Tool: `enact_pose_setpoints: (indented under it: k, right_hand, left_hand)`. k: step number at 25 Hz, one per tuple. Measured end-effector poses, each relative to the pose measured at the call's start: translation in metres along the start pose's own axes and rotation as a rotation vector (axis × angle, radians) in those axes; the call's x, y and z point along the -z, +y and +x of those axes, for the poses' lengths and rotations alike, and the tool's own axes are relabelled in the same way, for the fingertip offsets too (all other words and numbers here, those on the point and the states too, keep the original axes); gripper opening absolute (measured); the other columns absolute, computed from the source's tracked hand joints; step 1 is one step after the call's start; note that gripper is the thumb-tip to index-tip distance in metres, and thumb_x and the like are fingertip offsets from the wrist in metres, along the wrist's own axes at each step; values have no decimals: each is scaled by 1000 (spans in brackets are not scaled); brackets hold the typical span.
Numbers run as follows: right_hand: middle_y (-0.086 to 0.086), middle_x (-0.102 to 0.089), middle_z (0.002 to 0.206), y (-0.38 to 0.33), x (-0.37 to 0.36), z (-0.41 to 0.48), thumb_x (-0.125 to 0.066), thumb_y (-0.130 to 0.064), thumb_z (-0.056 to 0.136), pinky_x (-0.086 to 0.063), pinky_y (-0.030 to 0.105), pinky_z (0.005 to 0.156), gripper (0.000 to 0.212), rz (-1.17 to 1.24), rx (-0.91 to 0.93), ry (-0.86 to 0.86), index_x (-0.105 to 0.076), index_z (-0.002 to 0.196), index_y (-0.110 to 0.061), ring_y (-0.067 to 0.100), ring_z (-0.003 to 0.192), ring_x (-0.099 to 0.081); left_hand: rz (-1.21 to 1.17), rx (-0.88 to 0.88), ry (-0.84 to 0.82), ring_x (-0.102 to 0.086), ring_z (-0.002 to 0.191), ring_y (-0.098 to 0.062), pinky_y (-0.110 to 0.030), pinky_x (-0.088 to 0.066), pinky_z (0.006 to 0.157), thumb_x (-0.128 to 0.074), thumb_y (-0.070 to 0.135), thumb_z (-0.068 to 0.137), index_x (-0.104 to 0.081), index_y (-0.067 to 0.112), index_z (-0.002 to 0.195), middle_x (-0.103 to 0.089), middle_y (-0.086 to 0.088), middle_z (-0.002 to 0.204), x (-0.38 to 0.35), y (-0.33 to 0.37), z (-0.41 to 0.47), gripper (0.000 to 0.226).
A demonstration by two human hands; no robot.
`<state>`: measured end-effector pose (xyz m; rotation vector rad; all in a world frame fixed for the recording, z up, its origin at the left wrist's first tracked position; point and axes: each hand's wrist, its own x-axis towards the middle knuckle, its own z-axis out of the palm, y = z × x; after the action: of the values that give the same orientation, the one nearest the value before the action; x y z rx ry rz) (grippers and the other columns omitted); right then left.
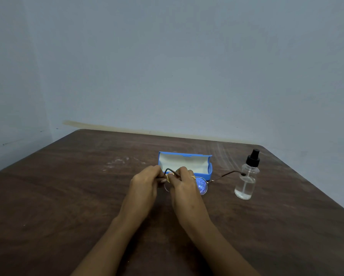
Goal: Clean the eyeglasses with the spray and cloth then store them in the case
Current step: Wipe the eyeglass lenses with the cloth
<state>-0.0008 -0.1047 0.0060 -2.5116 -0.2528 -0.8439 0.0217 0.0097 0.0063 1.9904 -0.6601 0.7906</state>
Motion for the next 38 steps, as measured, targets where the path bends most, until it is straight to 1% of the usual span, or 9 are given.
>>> enact_pose_setpoints:
  k: [2, 4, 12, 17, 22, 26, 32, 35, 38]
  right_hand:
    - [2, -58, 70, 0, -8, -1, -83, 4, 38, -46, 19, 47, 35, 33, 20, -26, -63, 61, -14, 17, 58, -57]
    - [3, -59, 68, 4, -11, 1, -77, 4, 46, -46, 21, 46, 26, -27, 90, -6, -67, 63, -13, 17, 56, -58]
    - [2, -60, 63, 13, 1, -3, -64, -10, 53, -45, 15, 41, 19, -103, 338, 11, -74, 67, -17, 19, 52, -59]
    - [-2, -57, 61, 5, 7, -9, -62, -9, 47, -42, 15, 42, 17, -125, 206, 7, -71, 58, -19, 14, 55, -59]
    - [-3, -55, 64, 2, 3, -10, -87, -11, 44, -38, 13, 49, 26, -149, 29, -17, -70, 61, -22, 15, 59, -58]
    - [-1, -55, 61, -2, 7, -7, -69, -20, 59, -41, 16, 45, 8, -189, -19, 71, -65, 53, -20, 16, 54, -58]
    - [11, -60, 74, 0, 11, -4, -47, -13, 69, -47, 22, 59, 21, -42, -70, 122, -68, 68, -8, 25, 66, -59]
    - [17, -60, 93, 1, 11, -2, -44, -7, 80, -38, 23, 71, 28, -17, -6, -27, -70, 88, -1, 31, 84, -56]
    - [17, -58, 99, 0, 11, -4, -50, -2, 82, -43, 32, 76, 27, 11, 89, -86, -68, 101, -4, 32, 91, -55]
  left_hand:
    - [6, 5, 31, -51, 65, 7, 0, -36, 59, -51, -7, 72, -45, 14, 61, -51, 4, 61, 1, -3, 0, 25]
    - [21, 15, 36, -51, 64, 6, -2, -36, 57, -56, -7, 73, -41, 21, 63, -48, 9, 59, 0, -6, 0, 34]
    - [1, 76, 45, -57, 65, -17, -18, -45, 54, -54, 5, 74, -42, 20, 62, -62, -13, 65, 2, -11, 3, 23]
    - [-10, 87, 81, -56, 73, -20, -6, -44, 57, -49, -3, 75, -46, 3, 60, -61, -19, 66, 4, -9, 4, 16]
    - [6, 28, 32, -57, 63, -18, -18, -49, 61, -36, 6, 69, -49, 6, 63, -56, -9, 64, 3, -5, 2, 14]
    - [-8, -12, -23, -57, 65, -18, -27, -52, 64, -29, 22, 71, -51, 6, 66, -58, -9, 67, 0, -3, 0, 27]
    - [46, -51, -66, -54, 64, -18, -31, -49, 63, -30, 23, 76, -53, 2, 71, -57, -9, 69, 0, 3, -1, 31]
    - [39, -27, -22, -49, 62, -9, -16, -43, 58, -45, 6, 77, -45, 11, 64, -51, 2, 62, 0, 0, 0, 14]
    - [48, 8, 1, -50, 61, 2, -9, -38, 55, -53, -2, 74, -42, 21, 63, -47, 12, 58, 1, -7, 1, 28]
